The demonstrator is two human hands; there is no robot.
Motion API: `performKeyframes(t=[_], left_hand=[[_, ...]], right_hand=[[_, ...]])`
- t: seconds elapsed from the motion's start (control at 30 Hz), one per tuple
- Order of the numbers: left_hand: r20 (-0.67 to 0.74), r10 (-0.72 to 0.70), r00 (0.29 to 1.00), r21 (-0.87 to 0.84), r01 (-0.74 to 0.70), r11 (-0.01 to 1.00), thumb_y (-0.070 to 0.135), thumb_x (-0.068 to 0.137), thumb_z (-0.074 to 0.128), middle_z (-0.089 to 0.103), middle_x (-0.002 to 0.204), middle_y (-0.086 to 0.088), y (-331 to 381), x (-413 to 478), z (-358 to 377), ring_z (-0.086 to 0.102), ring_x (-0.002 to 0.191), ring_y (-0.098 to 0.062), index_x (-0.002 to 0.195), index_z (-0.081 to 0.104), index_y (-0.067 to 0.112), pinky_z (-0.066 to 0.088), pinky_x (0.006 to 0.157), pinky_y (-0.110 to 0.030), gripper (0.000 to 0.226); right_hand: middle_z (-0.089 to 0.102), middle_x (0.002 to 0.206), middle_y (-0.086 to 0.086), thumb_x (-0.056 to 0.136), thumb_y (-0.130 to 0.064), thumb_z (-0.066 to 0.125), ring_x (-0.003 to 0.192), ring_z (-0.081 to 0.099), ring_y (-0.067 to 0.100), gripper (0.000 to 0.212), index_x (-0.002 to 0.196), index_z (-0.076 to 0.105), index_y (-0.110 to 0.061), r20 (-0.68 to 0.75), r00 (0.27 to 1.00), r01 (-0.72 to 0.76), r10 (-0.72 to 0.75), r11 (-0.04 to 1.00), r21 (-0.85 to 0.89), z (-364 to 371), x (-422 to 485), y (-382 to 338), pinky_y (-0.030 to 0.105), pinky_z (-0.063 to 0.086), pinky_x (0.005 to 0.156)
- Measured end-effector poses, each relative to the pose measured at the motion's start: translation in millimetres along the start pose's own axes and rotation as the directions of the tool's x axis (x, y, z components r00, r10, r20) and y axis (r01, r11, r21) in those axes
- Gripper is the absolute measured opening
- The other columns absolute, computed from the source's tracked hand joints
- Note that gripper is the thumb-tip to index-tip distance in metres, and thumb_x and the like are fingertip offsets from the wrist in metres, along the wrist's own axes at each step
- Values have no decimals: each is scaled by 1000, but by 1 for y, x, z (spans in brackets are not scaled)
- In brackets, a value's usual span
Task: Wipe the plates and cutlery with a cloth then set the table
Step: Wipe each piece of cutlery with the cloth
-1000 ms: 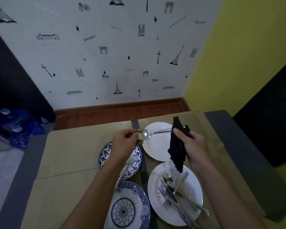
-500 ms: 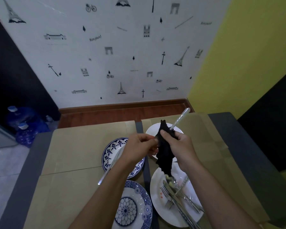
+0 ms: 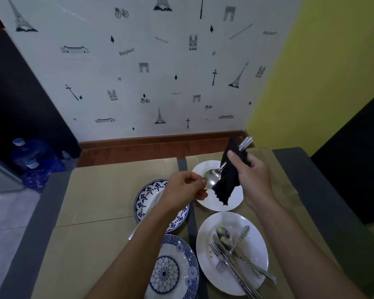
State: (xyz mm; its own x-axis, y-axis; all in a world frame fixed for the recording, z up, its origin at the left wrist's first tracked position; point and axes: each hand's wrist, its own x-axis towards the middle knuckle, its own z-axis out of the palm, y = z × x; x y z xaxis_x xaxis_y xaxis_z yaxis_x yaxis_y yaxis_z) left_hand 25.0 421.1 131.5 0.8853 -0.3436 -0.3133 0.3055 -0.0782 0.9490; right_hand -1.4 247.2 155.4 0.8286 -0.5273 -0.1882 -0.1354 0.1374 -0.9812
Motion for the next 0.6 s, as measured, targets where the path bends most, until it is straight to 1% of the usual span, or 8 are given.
performKeyframes(t=[0.07,0.13,0.23,0.33,0.43,0.5,0.57,0.6], left_hand=[[-10,11,1000,-37,-12,999,2,94,65,71,76,-19,2,0,4,69,62,-19,98,67,-9,58,62,-25,12],[-16,17,1000,-62,-18,998,0,94,64,70,74,-17,3,0,7,69,59,-17,97,67,-10,59,61,-23,11],[-27,13,1000,-82,-15,996,-2,94,63,69,74,-17,-1,-2,8,68,57,-16,97,66,-11,59,59,-23,10],[-18,20,1000,-64,-21,998,1,95,64,71,73,-13,-7,-3,3,68,61,-17,95,69,-9,60,65,-28,11],[-12,32,999,-12,-32,999,4,95,65,71,73,-11,-8,0,-1,68,66,-19,95,71,-7,60,73,-37,13],[-4,36,999,3,-36,999,4,94,65,72,72,-9,-7,1,-3,68,66,-19,94,72,-4,60,74,-38,11],[5,43,999,-2,-43,999,4,94,66,72,74,-10,-8,1,-4,69,66,-19,95,73,-3,61,69,-31,10],[8,41,999,-11,-41,999,3,94,65,73,77,-12,-8,0,-3,70,67,-18,96,73,-4,60,66,-27,11]], right_hand=[[79,83,1,90,-14,78,72,73,14,5,94,77,-16,83,996,-24,28,998,-51,4,-6,5,23,55,59],[80,84,4,87,-5,79,74,73,18,13,92,77,-17,172,983,-49,64,995,-89,10,-12,13,26,58,62],[80,83,5,84,-1,80,73,73,20,17,91,77,-16,224,968,-95,115,991,-97,14,-15,21,28,58,60],[79,83,15,87,-16,81,71,72,26,6,86,78,-11,207,967,-112,147,979,-172,13,-13,25,36,61,65],[78,84,19,91,-32,78,69,69,27,25,81,79,-8,175,970,-130,171,966,-225,14,-13,33,40,55,69],[77,82,17,90,-26,79,70,69,29,19,82,78,-9,181,967,-147,182,971,-188,15,-14,36,45,58,72],[77,84,17,88,-13,80,73,71,33,6,88,77,-7,213,956,-178,200,977,-116,14,-12,35,52,61,75],[77,86,17,86,-6,80,75,72,34,7,92,76,-6,228,951,-197,209,978,-76,14,-12,34,51,63,74]])
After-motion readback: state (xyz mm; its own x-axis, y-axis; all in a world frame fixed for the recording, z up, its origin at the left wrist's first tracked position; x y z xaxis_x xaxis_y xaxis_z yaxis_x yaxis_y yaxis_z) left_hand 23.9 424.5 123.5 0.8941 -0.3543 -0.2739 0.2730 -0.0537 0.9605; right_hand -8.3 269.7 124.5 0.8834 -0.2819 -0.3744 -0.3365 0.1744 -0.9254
